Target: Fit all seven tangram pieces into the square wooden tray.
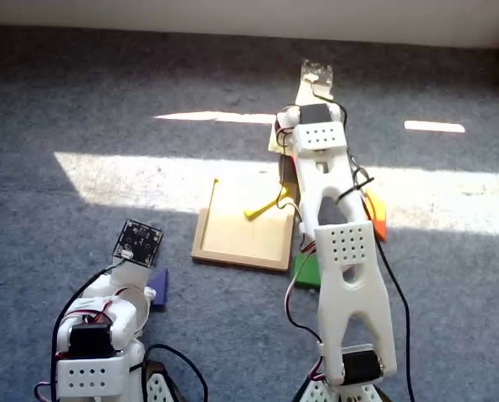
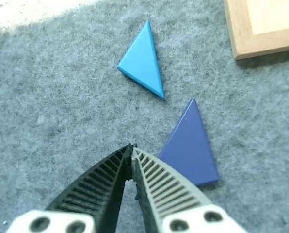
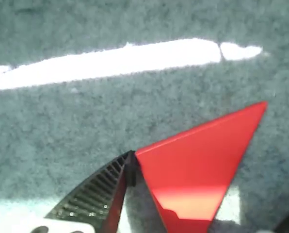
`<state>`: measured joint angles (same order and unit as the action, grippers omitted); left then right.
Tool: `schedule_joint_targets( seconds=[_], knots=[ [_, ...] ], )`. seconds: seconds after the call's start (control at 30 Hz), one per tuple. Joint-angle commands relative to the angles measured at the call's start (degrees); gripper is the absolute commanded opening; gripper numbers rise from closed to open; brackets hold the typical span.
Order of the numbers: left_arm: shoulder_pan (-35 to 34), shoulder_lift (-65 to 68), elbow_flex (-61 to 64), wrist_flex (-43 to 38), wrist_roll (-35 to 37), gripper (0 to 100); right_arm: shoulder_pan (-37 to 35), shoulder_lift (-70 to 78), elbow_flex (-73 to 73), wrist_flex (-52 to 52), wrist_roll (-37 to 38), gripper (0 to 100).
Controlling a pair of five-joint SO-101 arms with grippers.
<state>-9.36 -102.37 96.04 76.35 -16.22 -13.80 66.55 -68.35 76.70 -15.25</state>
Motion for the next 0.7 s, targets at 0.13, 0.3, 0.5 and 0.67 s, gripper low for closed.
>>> schedule_joint_targets(
  seconds=[0.13, 0.3, 0.5, 0.67],
  knots=[
    [-0.6, -1.6, 1.2, 0.3, -0.5, 1, 0.6, -1.0, -2.8, -5.7, -3.8, 46.4],
    [-0.6, -1.6, 1.2, 0.3, -0.5, 1, 0.6, -1.0, -2.7, -5.3, -6.5, 46.4],
    [-0.6, -1.6, 1.2, 0.3, -0.5, 1, 0.4, -1.0, -2.9, -0.7, -6.3, 46.4],
    [-0.6, -1.6, 1.2, 0.3, -0.5, 1, 0.5, -1.0, -2.9, -0.7, -6.2, 41.6]
  ],
)
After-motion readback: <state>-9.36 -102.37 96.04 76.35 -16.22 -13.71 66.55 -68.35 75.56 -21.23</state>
